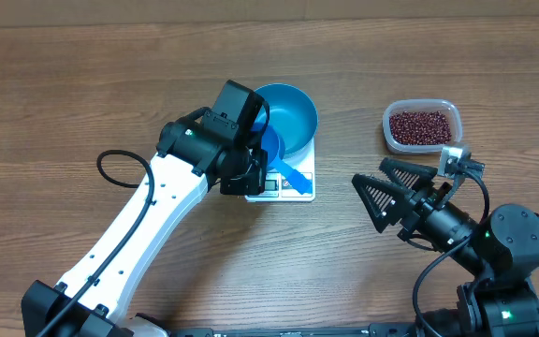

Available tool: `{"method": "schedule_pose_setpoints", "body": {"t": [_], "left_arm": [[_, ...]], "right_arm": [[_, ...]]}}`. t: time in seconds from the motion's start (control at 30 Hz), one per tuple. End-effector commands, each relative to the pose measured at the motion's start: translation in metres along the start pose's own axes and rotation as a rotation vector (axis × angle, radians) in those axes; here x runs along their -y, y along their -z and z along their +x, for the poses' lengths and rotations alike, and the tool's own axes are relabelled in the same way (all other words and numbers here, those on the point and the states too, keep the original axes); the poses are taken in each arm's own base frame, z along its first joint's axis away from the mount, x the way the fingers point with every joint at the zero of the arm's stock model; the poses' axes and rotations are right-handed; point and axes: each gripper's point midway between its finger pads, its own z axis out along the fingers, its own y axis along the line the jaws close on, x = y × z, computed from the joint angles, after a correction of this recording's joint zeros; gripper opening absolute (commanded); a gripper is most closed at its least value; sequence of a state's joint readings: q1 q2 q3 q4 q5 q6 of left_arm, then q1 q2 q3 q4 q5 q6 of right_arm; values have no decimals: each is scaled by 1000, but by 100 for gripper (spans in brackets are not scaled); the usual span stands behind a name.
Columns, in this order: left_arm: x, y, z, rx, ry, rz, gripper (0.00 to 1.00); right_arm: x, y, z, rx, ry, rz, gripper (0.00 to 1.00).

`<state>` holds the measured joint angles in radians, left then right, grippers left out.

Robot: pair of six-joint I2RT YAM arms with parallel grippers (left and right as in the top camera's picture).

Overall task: Scoop item into bowl and weigh 150g on scale
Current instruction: 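Move the right gripper toward the scoop held by the left gripper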

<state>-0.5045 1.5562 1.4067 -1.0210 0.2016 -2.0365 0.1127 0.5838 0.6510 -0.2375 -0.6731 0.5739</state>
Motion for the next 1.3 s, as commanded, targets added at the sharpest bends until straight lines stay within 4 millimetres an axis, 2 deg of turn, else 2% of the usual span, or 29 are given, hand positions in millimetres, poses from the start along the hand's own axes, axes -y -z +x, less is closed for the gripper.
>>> {"method": "schedule_pose_setpoints", "body": {"t": [0.0, 0.13, 0.3, 0.47, 0.63, 0.83, 1.07, 1.27], "left_arm": [[6, -1, 12, -52, 35, 17, 4], [22, 1, 21, -89, 18, 84, 4], [33, 2, 27, -112, 6, 129, 5], [43, 3, 32, -130, -3, 169, 4], [55, -1, 31, -120, -6, 210, 4], [58, -14, 30, -113, -3, 196, 5], [60, -33, 26, -95, 4, 173, 5], [63, -37, 27, -103, 1, 180, 5]], "right_arm": [[-9, -1, -3, -20, -78, -38, 100], [11, -9, -1, -22, -284, 34, 100], [37, -22, 1, -21, -488, 117, 100], [50, -39, 1, -39, -539, 125, 100], [50, -56, 1, -57, -524, 92, 100], [38, -72, 1, -62, -484, 38, 100], [34, -77, 3, -56, -467, 38, 100], [37, -77, 2, -46, -468, 49, 99]]}}
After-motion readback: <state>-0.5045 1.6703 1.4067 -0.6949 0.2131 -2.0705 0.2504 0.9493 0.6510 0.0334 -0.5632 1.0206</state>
